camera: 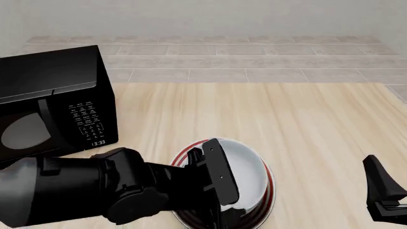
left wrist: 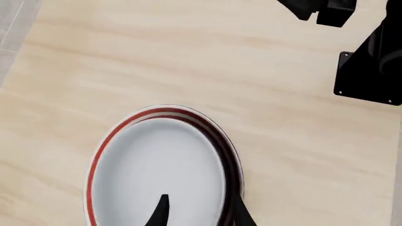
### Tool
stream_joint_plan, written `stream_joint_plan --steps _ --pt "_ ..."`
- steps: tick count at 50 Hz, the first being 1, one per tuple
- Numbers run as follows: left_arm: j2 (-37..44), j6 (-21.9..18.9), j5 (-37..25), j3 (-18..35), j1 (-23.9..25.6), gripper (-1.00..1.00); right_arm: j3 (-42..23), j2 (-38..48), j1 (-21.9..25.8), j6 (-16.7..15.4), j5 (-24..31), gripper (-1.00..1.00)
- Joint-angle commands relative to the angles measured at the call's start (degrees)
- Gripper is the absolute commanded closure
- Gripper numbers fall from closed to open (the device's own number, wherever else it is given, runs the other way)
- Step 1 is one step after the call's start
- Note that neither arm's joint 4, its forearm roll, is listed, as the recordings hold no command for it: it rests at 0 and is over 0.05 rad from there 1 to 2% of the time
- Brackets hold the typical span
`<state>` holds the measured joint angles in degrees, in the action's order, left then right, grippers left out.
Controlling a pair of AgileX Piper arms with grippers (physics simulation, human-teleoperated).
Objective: Pick up the white bowl and put it on the plate.
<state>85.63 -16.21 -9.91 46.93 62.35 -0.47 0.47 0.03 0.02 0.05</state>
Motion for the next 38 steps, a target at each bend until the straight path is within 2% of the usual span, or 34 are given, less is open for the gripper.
stream_joint_plan --steps 1,21,38 --pt "-4.8 -1.3 -4.9 0.8 -0.8 -1.0 0.1 0.0 -0.1 0.0 -0.1 -1.0" --pt "-13.6 -4.2 -12.0 1.5 -2.5 -1.0 0.1 0.0 -0.1 0.0 -0.1 -1.0" --pt "-23.0 -6.3 -15.8 -2.0 -5.7 -1.0 0.1 0.0 -0.2 0.0 -0.1 -1.0"
